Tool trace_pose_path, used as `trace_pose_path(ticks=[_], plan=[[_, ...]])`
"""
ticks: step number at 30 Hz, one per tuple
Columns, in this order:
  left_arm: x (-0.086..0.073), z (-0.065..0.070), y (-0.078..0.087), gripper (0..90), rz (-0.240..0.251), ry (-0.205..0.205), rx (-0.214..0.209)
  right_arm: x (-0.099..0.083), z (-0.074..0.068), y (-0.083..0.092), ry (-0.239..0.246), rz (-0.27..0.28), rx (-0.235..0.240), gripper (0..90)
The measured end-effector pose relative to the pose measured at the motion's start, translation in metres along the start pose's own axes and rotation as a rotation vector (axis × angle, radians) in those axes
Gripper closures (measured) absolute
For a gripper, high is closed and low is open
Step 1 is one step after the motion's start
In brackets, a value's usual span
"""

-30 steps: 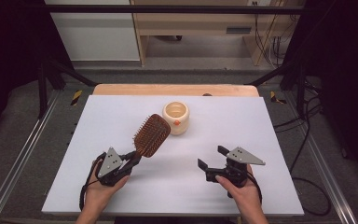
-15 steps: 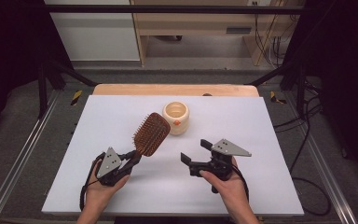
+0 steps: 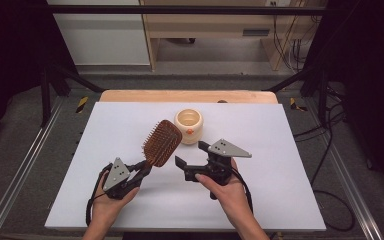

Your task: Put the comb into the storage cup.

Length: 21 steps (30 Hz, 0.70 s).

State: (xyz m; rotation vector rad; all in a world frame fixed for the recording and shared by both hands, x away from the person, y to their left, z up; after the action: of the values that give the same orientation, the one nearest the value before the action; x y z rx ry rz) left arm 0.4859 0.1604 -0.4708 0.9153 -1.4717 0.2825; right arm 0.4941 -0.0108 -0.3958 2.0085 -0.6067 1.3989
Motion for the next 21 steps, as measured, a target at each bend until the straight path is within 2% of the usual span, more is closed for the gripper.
trace_pose_path(ticks=[10,21], plan=[[0.004,0.002,0.002,72.4,0.018,-0.004,0.003,0.011,-0.007,-0.012,-0.014,0.015,0.011,7.1],[0.005,0.003,0.002,72.3,0.024,-0.009,0.001,0.013,-0.017,-0.027,-0.025,0.009,0.040,7.9]])
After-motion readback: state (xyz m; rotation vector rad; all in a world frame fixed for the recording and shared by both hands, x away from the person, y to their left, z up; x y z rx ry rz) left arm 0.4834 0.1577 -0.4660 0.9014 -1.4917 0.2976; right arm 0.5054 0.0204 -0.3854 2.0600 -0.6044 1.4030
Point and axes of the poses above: each handheld gripper's, and its own axes: y roughly backward along the jaws, x roughly out of its top, z roughly to its right, the point moved 9 cm from there along -y, roughly forward along the jaws, and after that the axes turned 1 degree about -x, right-handed, at the moved point
